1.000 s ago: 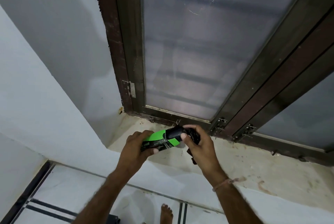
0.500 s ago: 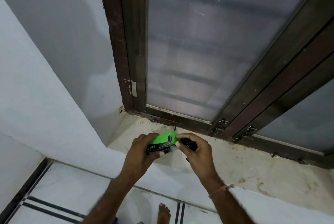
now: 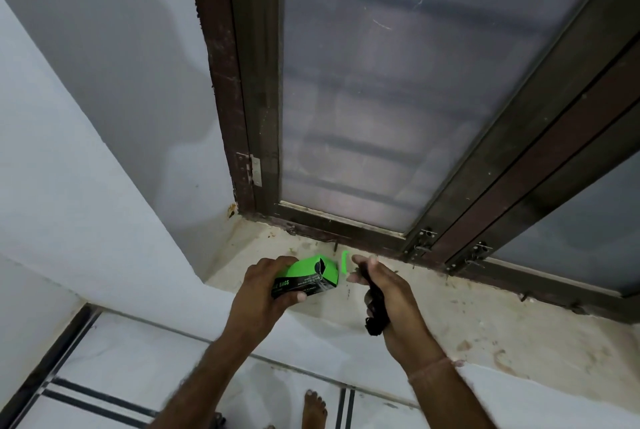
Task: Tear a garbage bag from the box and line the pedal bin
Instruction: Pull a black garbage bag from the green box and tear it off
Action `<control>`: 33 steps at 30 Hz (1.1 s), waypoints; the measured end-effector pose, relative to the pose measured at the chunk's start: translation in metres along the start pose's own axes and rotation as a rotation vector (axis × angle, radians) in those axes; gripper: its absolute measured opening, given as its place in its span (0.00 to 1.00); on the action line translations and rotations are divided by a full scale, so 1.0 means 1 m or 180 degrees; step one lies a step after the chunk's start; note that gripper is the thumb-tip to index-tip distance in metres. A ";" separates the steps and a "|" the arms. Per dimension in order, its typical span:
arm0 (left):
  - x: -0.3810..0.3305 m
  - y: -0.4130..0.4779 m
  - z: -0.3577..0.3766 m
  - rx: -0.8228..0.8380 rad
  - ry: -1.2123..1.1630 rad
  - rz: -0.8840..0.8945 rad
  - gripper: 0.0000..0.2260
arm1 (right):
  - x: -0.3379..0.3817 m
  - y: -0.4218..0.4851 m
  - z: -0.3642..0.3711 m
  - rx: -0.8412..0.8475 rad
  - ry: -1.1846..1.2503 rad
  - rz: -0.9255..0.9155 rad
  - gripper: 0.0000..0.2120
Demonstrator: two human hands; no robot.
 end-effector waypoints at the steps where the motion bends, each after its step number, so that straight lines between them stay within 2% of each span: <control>1: -0.002 0.000 0.000 0.0025 0.0024 0.0008 0.32 | 0.007 -0.002 0.003 0.0059 -0.0085 -0.0230 0.14; 3: -0.007 0.000 0.001 0.0062 0.0087 0.0032 0.31 | 0.013 -0.005 0.009 0.0140 -0.0308 -0.0499 0.10; 9: -0.017 0.000 0.001 0.0070 0.0234 0.0093 0.27 | 0.021 -0.004 0.021 0.0167 -0.0511 -0.0810 0.10; 25: -0.005 0.000 0.009 -0.0008 0.0632 -0.0208 0.23 | -0.008 0.014 0.027 0.0097 -0.0575 -0.1016 0.13; 33: -0.004 0.007 0.017 0.0044 0.0989 -0.0370 0.23 | -0.014 0.028 0.025 -0.0139 -0.1493 -0.1566 0.14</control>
Point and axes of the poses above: each hand's wrist, its own y-axis towards the middle knuckle, its own z-axis out of the palm, x = y × z, the point moved 9 cm from there along y, towards the middle knuckle, and after that the axes turned 10 degrees about -y, right-handed, at the moved point
